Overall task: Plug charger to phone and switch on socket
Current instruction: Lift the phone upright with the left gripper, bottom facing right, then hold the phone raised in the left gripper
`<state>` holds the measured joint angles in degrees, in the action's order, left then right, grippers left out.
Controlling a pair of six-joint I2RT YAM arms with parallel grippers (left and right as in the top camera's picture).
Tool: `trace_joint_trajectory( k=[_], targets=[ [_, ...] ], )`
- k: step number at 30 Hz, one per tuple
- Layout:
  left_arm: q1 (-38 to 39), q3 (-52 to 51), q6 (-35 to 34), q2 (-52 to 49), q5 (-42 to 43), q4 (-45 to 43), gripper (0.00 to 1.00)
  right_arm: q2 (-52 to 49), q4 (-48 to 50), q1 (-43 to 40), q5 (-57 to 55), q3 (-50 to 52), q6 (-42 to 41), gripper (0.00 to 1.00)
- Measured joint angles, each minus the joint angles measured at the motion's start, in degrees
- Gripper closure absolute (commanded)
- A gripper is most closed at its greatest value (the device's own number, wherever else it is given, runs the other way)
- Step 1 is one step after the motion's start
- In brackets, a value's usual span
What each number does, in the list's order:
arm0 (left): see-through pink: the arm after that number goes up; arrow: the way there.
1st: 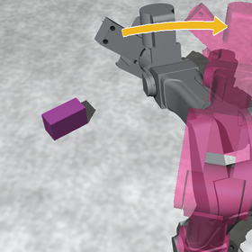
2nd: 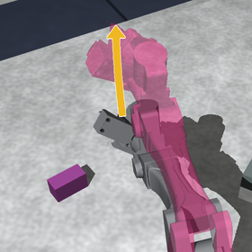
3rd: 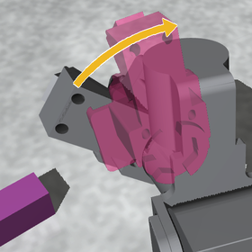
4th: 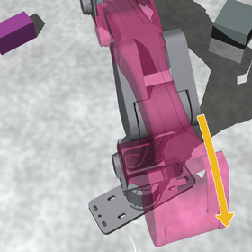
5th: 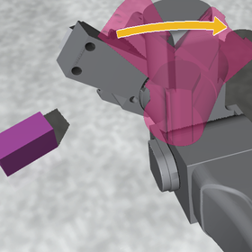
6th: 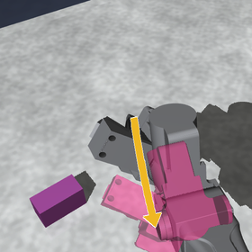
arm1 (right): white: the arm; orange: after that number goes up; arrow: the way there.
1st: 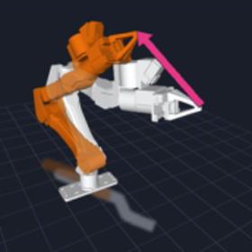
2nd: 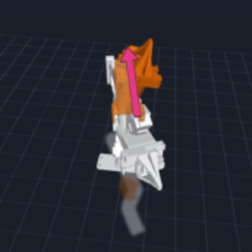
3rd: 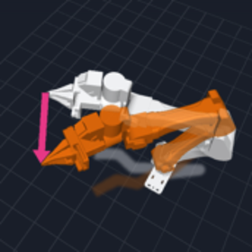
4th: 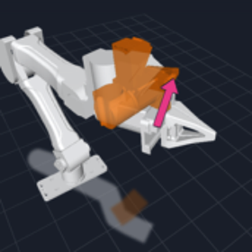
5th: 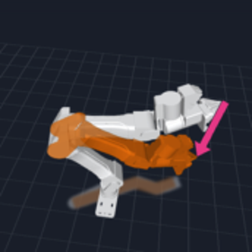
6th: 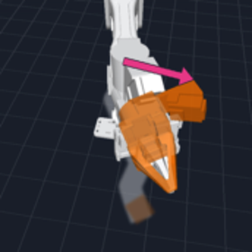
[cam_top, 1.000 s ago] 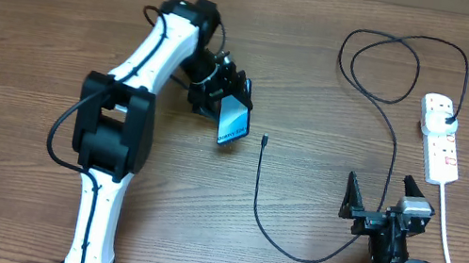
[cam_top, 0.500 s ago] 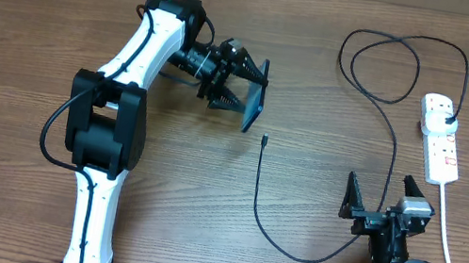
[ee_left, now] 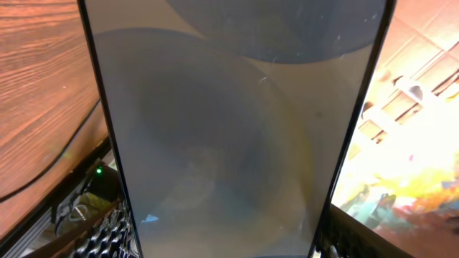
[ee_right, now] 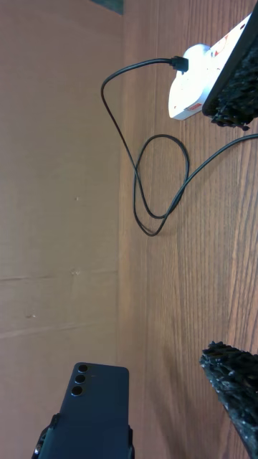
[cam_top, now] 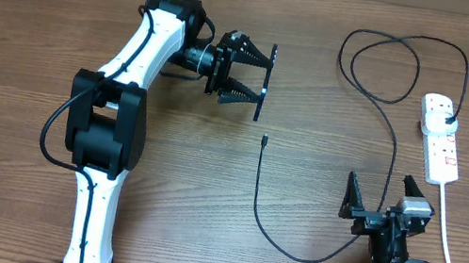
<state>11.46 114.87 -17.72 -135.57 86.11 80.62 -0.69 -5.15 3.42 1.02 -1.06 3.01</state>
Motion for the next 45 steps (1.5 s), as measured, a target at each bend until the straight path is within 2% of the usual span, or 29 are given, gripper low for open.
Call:
trace_joint_trajectory(
  k=[15,45],
  targets=[
    [-0.35,0.00,-3.76,0.00,0.94,0.35,0.23,0.00,-0.02,0.00,0.02,0.00,0.02,0.00],
    [-4.90,0.02,-3.82,0.00,1.36,6.10,0.23,0.00,0.00,0.00,0.02,0.00,0.00,0.00]
  ],
)
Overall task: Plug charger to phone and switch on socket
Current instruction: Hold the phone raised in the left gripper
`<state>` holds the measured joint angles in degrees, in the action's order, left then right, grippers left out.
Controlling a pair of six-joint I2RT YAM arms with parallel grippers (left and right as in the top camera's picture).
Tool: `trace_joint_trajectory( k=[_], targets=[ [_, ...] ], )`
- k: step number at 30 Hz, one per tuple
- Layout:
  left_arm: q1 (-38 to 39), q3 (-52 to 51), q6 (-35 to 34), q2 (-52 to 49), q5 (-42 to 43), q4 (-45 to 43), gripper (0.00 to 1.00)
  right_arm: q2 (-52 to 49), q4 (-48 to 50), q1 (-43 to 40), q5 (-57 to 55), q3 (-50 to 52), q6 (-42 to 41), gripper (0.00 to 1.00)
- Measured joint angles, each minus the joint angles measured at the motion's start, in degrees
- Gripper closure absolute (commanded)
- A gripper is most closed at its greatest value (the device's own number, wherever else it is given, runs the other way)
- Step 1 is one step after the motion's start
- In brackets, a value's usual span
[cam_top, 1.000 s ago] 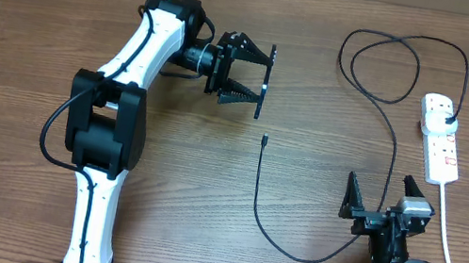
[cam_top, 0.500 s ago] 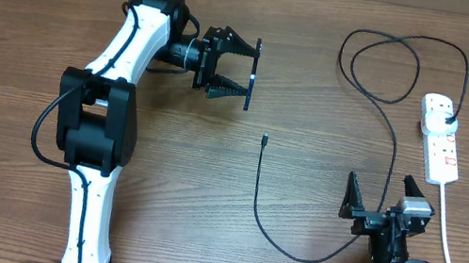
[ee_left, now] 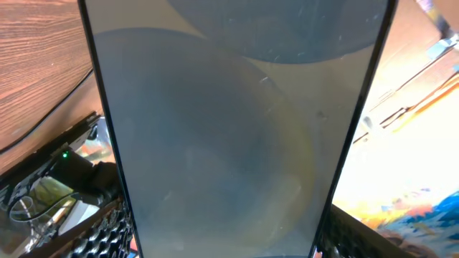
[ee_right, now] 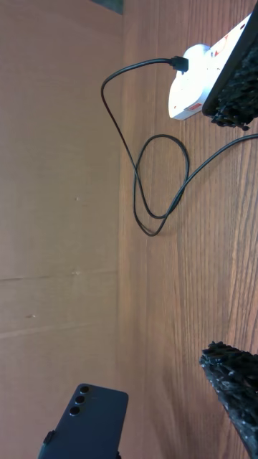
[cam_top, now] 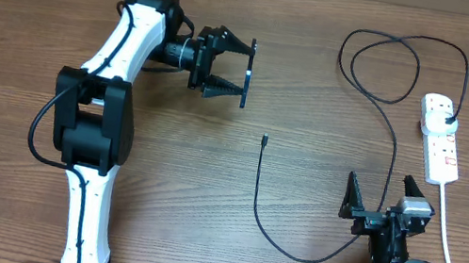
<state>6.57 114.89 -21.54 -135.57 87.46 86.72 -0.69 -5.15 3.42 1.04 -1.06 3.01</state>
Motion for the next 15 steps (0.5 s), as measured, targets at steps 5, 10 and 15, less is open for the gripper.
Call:
trace_joint_trajectory(
  k=[5,10,15],
  targets=[
    [-0.74,0.00,0.00,0.00,0.02,0.11,0.24,0.00,-0.02,-0.02,0.00,0.00,0.02,0.00],
    [-0.96,0.00,0.00,0.00,0.02,0.11,0.23,0.00,0.00,0.00,0.00,0.00,0.02,0.00],
    [-0.96,0.00,0.00,0.00,0.02,0.11,0.23,0.00,0.02,0.00,-0.02,0.00,0.00,0.00]
  ],
)
